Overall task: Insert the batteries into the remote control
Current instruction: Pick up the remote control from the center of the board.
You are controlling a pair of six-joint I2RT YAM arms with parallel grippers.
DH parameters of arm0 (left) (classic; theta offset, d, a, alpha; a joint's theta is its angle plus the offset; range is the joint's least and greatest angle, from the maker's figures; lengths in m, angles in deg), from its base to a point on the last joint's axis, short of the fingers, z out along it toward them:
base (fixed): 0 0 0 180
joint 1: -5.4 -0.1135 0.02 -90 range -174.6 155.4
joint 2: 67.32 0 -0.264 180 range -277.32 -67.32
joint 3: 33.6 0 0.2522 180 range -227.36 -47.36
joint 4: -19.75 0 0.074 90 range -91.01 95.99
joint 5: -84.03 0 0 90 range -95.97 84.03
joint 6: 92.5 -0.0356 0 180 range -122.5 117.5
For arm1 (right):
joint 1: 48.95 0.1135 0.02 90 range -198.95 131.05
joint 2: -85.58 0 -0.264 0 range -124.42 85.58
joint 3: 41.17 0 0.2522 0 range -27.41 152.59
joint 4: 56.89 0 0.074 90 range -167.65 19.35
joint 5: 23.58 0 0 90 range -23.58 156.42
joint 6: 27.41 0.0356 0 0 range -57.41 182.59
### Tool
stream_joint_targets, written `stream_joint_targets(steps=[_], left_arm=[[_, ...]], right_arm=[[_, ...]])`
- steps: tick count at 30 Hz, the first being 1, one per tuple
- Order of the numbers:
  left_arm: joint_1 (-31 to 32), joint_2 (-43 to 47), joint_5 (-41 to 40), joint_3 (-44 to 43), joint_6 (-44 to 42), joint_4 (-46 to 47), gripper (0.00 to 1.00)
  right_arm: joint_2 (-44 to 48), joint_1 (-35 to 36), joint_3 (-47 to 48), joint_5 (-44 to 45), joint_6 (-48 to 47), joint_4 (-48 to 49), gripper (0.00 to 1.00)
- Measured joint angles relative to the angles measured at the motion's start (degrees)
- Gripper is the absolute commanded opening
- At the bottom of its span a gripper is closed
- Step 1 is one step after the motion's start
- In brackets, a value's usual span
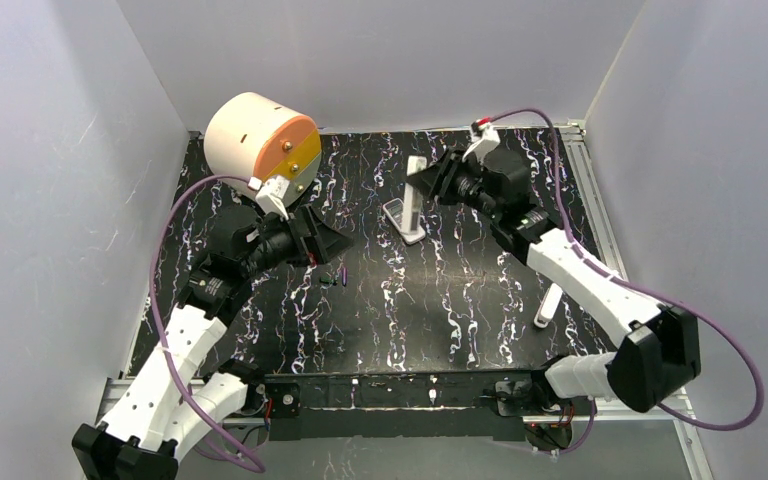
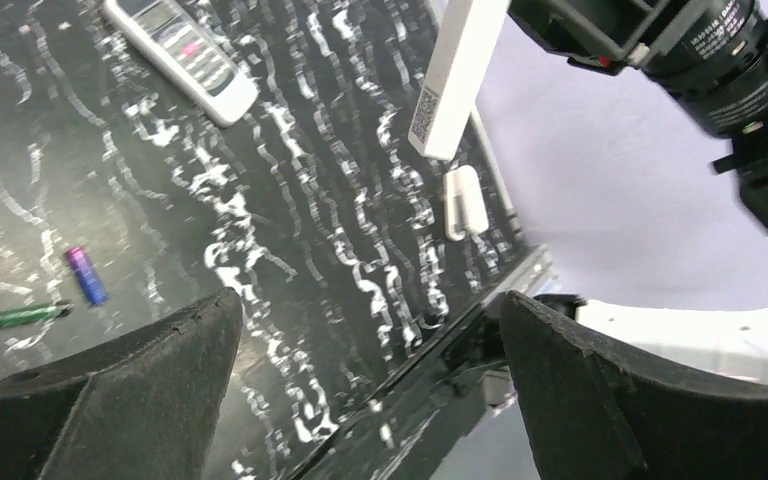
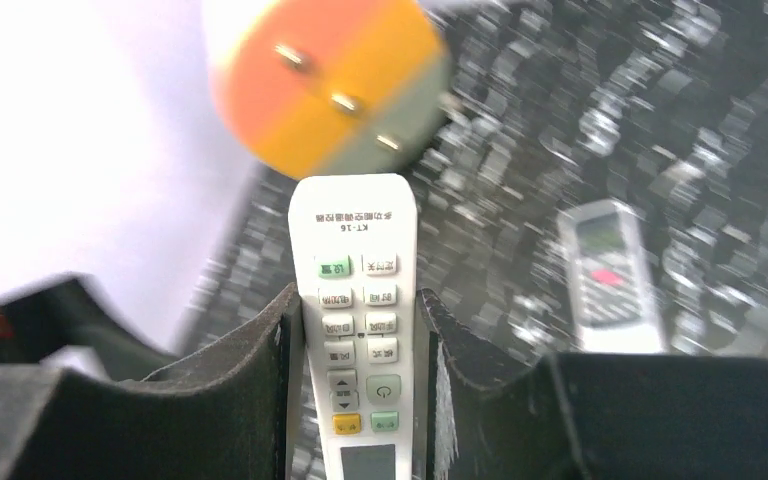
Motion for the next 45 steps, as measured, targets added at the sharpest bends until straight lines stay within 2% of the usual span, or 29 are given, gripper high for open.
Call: stream_joint_targets(steps=[3, 8, 12, 15, 23, 28, 36, 39, 41, 42, 43, 45], left_arm=[[0.5, -0.2, 1.2, 0.0, 5.2, 5.0, 0.98], [3.0, -1.1, 3.2, 0.0, 12.2, 14.2, 0.98], [4.5, -2.3, 4.8, -0.4, 16.3, 19.6, 0.98], [4.9, -2.8, 5.1, -0.4, 19.1, 23.3, 0.92], [4.9, -4.8, 5.2, -0.4, 24.2, 30.0, 0.61], [4.9, -4.4, 5.1, -0.1, 25.7, 34.7, 0.54], [4.9, -5.0, 7.8, 0.6, 26.7, 42.3, 0.33], [4.9, -5.9, 9.6, 0.6, 26.3, 43.2, 0.14], [4.8, -6.3, 10.7, 0.6, 25.8, 43.8, 0.0], [4.8, -6.5, 11.0, 0.6, 25.4, 43.9, 0.0], [4.8, -6.6, 11.4, 0.6, 24.9, 44.1, 0.0], [4.8, -6.6, 11.9, 0.6, 23.5, 44.1, 0.0]], right_arm=[[2.6, 0.2, -1.2, -3.7, 10.4, 11.8, 0.16], [1.8, 1.8, -4.6, -7.2, 24.4, 30.6, 0.16], [-1.1, 4.0, -5.5, -8.2, 32.7, 40.7, 0.17], [-2.9, 5.5, -5.5, -8.6, 37.0, 46.3, 0.17], [-4.2, 7.6, -5.5, -9.2, 42.8, 53.0, 0.18], [-4.2, 7.7, -5.5, -9.2, 44.9, 56.0, 0.19], [-4.2, 7.9, -6.4, -10.3, 47.7, 60.0, 0.2], [-4.2, 7.9, -7.0, -10.2, 47.7, 60.7, 0.22], [-4.2, 7.8, -7.3, -10.2, 47.6, 61.2, 0.25], [-4.2, 7.8, -7.3, -10.3, 47.6, 61.3, 0.27], [-4.2, 7.8, -7.4, -10.4, 47.6, 61.3, 0.33], [-4.2, 7.8, -7.4, -10.7, 47.2, 61.3, 0.51]])
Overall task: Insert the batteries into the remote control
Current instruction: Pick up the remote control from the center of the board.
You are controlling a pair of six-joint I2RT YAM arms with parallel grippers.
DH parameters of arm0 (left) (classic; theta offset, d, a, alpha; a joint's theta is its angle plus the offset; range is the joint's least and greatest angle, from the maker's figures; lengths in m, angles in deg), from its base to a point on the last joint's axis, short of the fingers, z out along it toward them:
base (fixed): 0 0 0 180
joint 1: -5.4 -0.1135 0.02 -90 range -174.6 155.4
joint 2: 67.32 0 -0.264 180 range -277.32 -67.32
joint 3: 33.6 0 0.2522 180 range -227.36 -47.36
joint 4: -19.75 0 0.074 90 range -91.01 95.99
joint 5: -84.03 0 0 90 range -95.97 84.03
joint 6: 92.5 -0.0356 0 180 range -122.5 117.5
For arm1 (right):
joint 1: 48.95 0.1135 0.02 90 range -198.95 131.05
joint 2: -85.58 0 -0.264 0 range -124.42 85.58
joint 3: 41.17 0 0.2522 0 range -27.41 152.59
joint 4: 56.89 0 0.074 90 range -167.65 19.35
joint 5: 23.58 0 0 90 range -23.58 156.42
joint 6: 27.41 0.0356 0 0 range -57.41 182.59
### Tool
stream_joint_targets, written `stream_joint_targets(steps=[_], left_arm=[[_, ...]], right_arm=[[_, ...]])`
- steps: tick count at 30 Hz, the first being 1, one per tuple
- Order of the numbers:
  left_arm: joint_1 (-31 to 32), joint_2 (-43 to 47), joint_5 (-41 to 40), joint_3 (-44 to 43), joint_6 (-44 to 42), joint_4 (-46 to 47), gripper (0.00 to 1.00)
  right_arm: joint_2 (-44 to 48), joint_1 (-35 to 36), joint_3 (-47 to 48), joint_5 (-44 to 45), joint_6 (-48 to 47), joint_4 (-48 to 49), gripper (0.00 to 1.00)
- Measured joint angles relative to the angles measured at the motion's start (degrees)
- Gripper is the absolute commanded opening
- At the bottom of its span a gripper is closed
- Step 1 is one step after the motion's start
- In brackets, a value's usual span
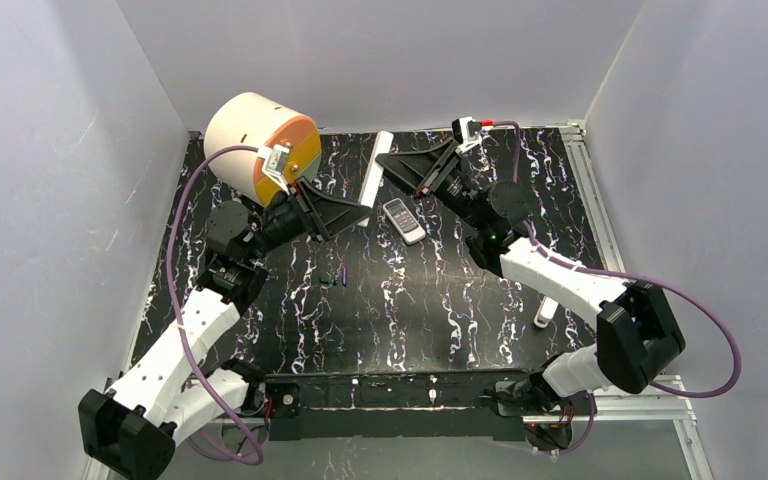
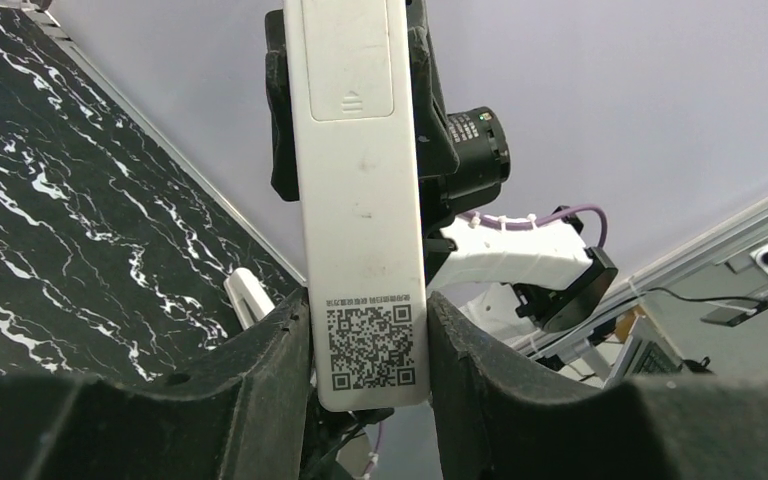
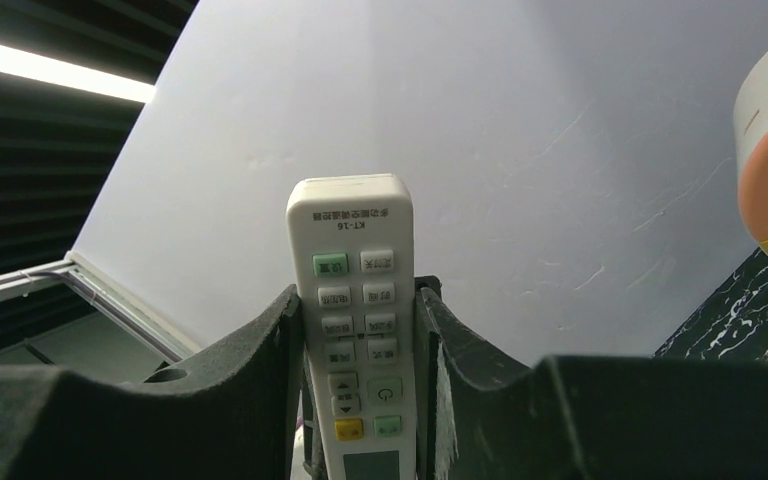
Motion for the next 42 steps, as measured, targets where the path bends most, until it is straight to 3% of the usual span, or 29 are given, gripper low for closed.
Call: stream_joint_targets(steps=[3, 6, 14, 22, 30, 35, 36, 37, 39, 40, 42], left_arm=[[0.0, 0.1, 0.8, 0.0, -4.3, -0.6, 0.0], [0.1, 1.1, 1.7, 0.0, -12.3, -2.9, 0.0], [0.3, 2.0, 1.4, -6.1, -40.6, -22.3, 0.0], [0.4, 0.8, -1.7, -12.8, -64.7, -39.8, 0.0], [0.4, 1.4, -3.7, -14.8, -81.9, -51.8, 0.0], [0.4, 3.1, -3.7, -14.7, -87.1, -53.9, 0.0], [0.4, 3.4, -3.9, -14.7, -87.6, -54.5, 0.06], [0.4, 3.5, -4.3, -14.6, -87.9, -54.9, 0.2], [0.6, 3.5, -5.4, -14.1, -86.3, -54.4, 0.61], [0.7, 3.7, -6.1, -13.9, -84.8, -53.6, 0.72], [0.7, 4.4, -7.8, -13.5, -80.8, -50.8, 0.81]], right_arm=[[0.7, 0.0, 0.0, -0.7, -0.7, -1.6, 0.72], [2.6, 0.1, 0.7, -2.0, -3.7, -8.4, 0.83], [6.4, 0.3, 12.7, -4.4, -19.5, -40.0, 0.88], [3.7, 0.2, 24.7, -5.7, -29.9, -65.9, 0.72], [0.7, -0.1, 31.3, -9.0, -38.9, -84.1, 0.53], [0.7, -0.1, 32.0, -11.3, -41.4, -87.8, 0.28], [0.7, -0.2, 32.0, -12.2, -41.0, -88.0, 0.25], [0.7, -0.2, 32.2, -13.3, -40.4, -87.8, 0.23], [0.8, -0.1, 32.3, -14.2, -39.8, -86.5, 0.22], [0.9, -0.1, 32.1, -14.3, -39.6, -85.5, 0.22], [1.9, -0.3, 29.6, -14.1, -38.9, -82.1, 0.22]])
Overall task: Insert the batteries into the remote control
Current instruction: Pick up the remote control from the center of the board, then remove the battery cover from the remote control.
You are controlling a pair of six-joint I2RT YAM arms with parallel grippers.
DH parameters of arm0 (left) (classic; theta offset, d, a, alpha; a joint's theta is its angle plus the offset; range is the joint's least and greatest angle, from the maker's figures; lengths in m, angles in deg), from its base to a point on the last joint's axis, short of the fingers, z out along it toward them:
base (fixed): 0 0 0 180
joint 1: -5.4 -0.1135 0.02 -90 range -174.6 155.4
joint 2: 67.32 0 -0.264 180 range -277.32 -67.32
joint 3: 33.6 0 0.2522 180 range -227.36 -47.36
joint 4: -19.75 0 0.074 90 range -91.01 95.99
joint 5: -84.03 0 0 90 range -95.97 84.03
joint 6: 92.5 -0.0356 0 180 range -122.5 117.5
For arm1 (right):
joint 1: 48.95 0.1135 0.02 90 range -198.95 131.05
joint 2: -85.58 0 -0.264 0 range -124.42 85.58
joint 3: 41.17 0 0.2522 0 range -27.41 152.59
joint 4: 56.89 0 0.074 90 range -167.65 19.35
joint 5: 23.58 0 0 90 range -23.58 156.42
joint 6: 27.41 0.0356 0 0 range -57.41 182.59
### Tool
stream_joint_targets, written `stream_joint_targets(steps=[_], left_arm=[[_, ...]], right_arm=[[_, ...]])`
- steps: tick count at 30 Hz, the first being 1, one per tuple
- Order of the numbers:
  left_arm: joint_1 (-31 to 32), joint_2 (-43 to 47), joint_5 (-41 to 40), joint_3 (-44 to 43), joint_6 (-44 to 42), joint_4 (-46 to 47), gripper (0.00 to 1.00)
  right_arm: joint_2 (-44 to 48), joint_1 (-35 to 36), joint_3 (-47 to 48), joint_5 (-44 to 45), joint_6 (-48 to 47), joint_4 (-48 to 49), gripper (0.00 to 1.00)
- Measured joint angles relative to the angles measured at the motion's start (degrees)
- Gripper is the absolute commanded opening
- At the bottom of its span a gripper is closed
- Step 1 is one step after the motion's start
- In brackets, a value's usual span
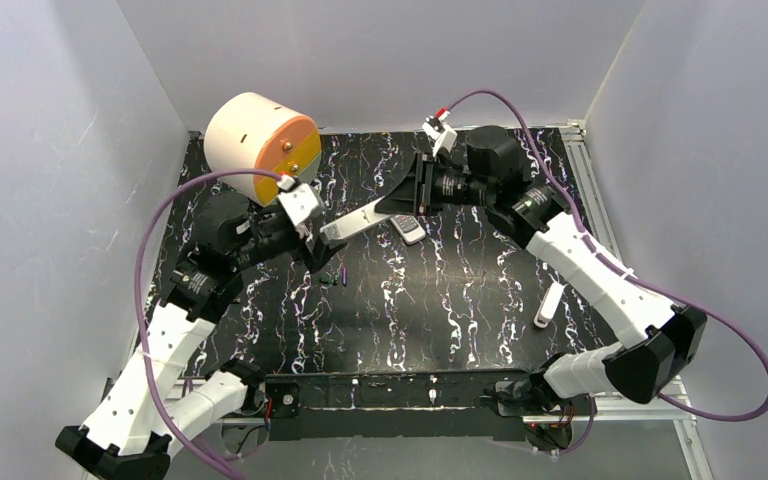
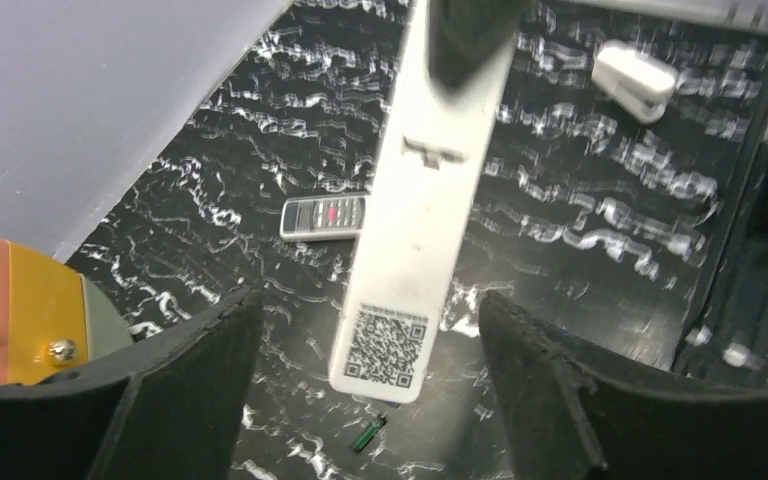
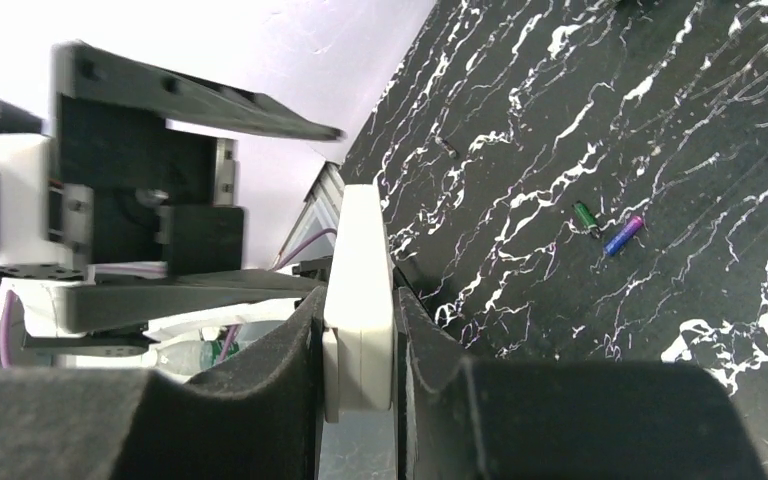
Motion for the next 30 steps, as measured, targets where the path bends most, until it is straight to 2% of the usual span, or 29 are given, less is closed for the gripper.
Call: stream_joint_targets(steps=[5, 9, 14, 17, 23, 27, 30], left_arm=[[-0.2, 1.5, -1.1, 0.0, 17.2, 8.3, 0.9], [-0.2, 0.8, -2.2, 0.0, 30.6, 13.1, 0.95], [-0.2, 1.5, -8.9, -0.1, 44.4, 18.0, 0.97], [-0.2, 2.3, -12.9, -0.1, 52.6, 19.8, 0.93], [-0.2, -0.5, -10.8, 0.3, 68.5, 29.2, 0.92], [-0.1, -3.0, -10.0, 4.7, 77.4, 38.6, 0.86], [-0.1, -3.9, -10.6, 7.4, 81.4, 43.1, 0.64]], right_arm=[[5.8, -0.2, -12.9, 2.6, 5.3, 13.2, 0.18], [9.3, -0.2, -17.7, 5.9, 8.7, 22.0, 0.16], [14.0, -0.2, -20.7, 11.7, 10.5, 29.3, 0.16], [16.8, -0.2, -23.7, 15.8, 12.4, 34.8, 0.16], [16.4, 0.2, -31.0, 20.3, 22.0, 53.5, 0.16], [13.2, 2.3, -32.7, 22.3, 25.7, 59.2, 0.16], [12.3, 4.1, -33.4, 23.3, 26.8, 61.5, 0.16]])
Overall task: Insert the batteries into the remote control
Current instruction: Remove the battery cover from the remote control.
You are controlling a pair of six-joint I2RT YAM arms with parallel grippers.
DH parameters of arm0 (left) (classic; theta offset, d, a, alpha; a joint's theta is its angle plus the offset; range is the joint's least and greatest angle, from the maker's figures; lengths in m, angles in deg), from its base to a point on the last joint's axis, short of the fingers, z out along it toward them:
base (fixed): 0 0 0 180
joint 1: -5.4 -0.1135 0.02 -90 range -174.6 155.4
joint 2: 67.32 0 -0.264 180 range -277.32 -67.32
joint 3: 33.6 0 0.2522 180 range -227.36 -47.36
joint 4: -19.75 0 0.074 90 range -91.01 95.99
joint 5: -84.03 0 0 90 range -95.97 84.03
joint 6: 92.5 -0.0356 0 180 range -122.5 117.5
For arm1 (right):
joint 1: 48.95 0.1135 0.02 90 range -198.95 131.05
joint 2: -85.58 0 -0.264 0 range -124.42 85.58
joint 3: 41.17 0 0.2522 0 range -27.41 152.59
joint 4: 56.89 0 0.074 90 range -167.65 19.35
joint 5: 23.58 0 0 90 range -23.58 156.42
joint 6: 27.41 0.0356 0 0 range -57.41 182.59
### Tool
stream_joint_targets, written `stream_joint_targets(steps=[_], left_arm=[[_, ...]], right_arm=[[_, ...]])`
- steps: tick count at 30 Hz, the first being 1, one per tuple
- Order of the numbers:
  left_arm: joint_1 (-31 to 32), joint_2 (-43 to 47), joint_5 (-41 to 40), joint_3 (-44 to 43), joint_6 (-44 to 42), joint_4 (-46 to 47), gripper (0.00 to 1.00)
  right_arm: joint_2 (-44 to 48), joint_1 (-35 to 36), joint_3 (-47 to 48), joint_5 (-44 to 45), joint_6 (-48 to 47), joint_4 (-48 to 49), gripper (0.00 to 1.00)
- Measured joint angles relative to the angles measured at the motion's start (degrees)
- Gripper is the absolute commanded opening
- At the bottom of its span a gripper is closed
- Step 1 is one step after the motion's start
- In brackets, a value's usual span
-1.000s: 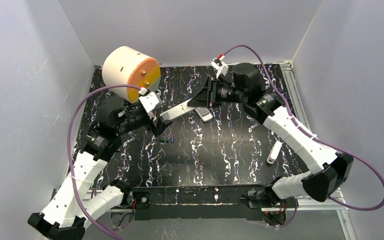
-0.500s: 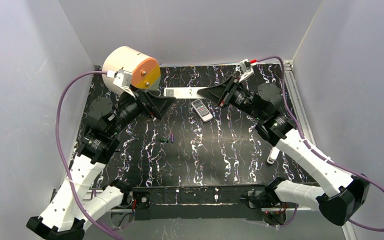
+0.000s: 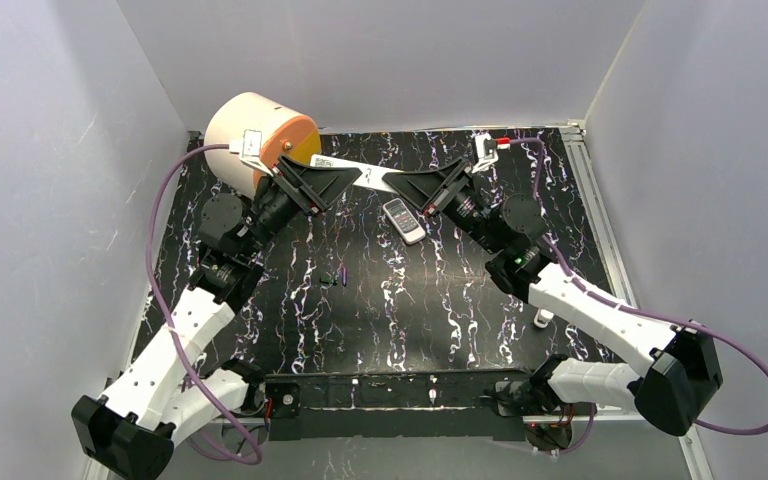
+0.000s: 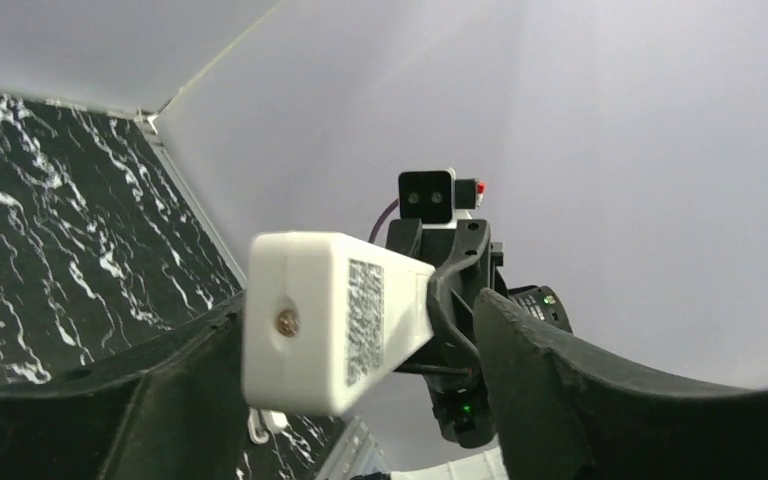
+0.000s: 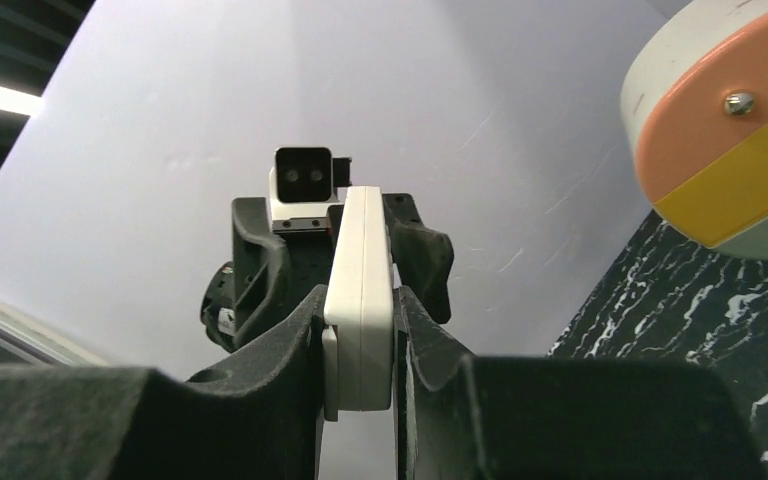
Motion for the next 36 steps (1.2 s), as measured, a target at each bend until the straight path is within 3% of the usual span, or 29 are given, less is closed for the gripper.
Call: stream_joint_targets(steps=[7, 13, 15, 20, 24, 29, 36], left_arm=[[0.0, -0.3, -2.9, 3.1, 5.1, 11.6, 0.32], [0.1, -1.8, -3.0, 3.3, 7.6, 16.1, 0.0], [0.2, -2.0, -3.1, 3.6, 7.9, 17.0, 0.0], [0.2, -1.9, -3.2, 5.3, 7.6, 17.7, 0.0], [0.1, -2.0, -3.8, 5.8, 9.0, 17.5, 0.0], [0.1, -2.5, -4.2, 5.8, 12.7, 15.5, 0.0], [0.0, -2.6, -5.0, 6.7, 13.2, 11.5, 0.0]], right_arm=[[-0.2, 1.7, -0.1, 1.1, 2.0, 3.9, 0.16], [-0.2, 1.8, -1.9, 2.4, 3.8, 6.6, 0.16], [-0.2, 1.8, -2.2, 2.7, 3.9, 7.2, 0.2], [0.2, 1.9, -3.8, 3.7, 4.0, 6.9, 0.53], [2.3, 0.1, -4.5, 3.5, 3.7, 0.4, 0.67], [5.7, -1.5, -4.0, 3.0, 3.6, -9.0, 0.68], [6.1, -2.2, -2.1, 1.9, 3.4, -17.2, 0.48]])
